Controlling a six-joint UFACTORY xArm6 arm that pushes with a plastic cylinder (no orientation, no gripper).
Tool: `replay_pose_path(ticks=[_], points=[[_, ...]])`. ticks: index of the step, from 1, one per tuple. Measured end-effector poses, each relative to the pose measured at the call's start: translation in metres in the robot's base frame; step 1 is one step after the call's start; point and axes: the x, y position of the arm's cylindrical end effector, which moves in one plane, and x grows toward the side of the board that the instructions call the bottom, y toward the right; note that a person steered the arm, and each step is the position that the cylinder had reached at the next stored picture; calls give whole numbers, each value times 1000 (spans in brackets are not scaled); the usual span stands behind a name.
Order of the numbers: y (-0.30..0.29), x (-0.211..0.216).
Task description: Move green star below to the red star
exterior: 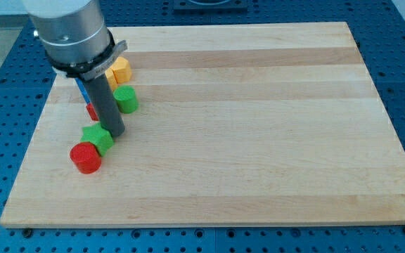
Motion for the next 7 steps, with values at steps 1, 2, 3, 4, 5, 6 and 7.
replay_pose_path(ticks=[1,2,3,4,5,6,7], points=[[0,8],[3,4],[30,44],[25,94],[-3,107],[-33,107],[-42,87]])
